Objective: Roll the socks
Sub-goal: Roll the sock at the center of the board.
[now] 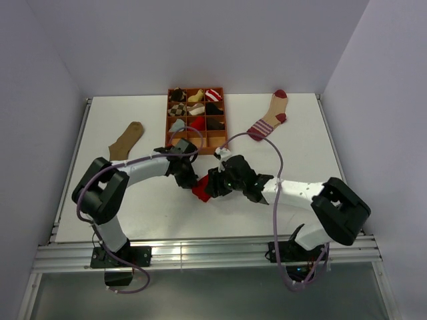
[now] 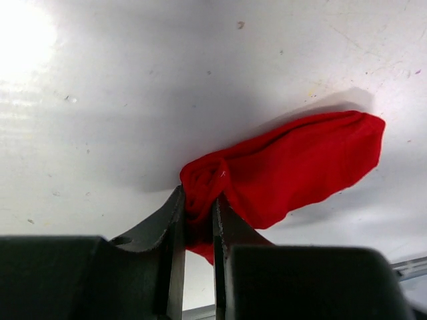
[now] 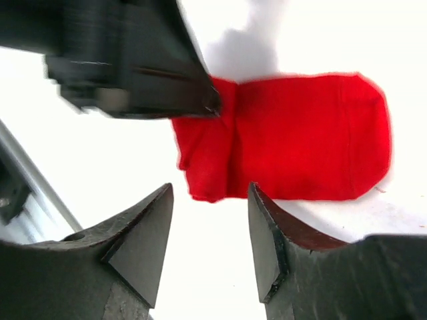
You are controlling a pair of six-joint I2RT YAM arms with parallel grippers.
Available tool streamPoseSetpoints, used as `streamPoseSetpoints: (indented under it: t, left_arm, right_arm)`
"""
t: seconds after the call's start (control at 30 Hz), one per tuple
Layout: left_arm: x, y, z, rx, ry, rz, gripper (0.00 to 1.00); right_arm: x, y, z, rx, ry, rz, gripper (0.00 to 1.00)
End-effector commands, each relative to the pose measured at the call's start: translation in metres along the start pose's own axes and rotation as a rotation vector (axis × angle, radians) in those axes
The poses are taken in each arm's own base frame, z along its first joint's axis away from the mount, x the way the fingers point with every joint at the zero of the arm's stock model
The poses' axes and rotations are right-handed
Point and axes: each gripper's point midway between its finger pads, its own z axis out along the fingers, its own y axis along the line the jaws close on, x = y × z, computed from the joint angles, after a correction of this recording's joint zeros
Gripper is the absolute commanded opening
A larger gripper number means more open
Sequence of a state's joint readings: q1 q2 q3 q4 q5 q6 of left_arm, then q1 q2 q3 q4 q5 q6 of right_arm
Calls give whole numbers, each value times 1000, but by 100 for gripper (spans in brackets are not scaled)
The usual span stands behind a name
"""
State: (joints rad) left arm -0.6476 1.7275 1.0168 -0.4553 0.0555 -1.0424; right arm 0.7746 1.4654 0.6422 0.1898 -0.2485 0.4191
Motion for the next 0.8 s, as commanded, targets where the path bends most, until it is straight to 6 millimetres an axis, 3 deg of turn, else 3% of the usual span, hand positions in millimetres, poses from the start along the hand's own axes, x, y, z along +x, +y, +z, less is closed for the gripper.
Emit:
streamPoseSetpoints:
  t: [0.0,0.17,0.27,0.4,0.6,0.77]
  left_arm:
    - [6,33,0,-183,67,119,9]
    - [2,30,0,-229,109,175,10]
    - [2,29,0,-249,127,190,10]
    - [3,28,1,-260,138,203,10]
    - [5,29,3,-264,143,206,11]
    - [6,28,3,-264,143,208,11]
  right_arm:
    - [-26,-16,-13,239,-150,-139,56]
    - [-24,9,-11,322,-174,-306,60]
    - [-23,13,-5,372,-179,-354,60]
    - [-21,33,3,388,-198,-407,61]
    - [-13,41,20,427,-173,-463,61]
    - [5,43,36,458,-130,-503,60]
